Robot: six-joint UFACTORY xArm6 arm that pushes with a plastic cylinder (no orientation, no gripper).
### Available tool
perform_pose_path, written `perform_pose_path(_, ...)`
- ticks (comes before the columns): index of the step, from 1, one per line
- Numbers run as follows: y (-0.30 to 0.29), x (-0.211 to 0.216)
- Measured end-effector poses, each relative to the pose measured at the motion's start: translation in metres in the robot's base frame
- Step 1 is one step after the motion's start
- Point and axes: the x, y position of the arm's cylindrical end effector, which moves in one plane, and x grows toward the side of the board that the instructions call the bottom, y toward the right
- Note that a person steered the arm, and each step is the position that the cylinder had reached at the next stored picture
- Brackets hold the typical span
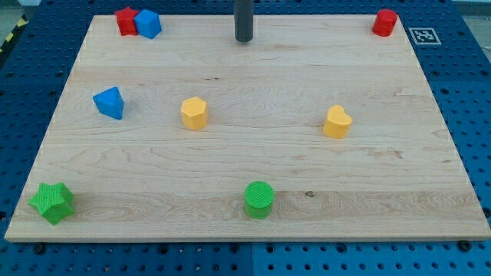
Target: Push the yellow heart to the right side of the green circle
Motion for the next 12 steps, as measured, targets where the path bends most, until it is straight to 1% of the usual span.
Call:
perform_pose_path(1, 0.023, 0.021)
perform_pose_path(2, 0.051, 0.052)
perform_pose_path(3, 0.053, 0.079)
perform_pose_path(4, 0.094, 0.098)
perform_pose_path(6, 0.133, 0.168)
perform_pose_path(7, 0.13, 0.174)
perform_pose_path(8, 0.155, 0.197)
perform_pose_path(10, 0.163, 0.199)
perform_pose_path(11, 0.164, 0.239)
perform_pose_path(12, 0.174, 0.241)
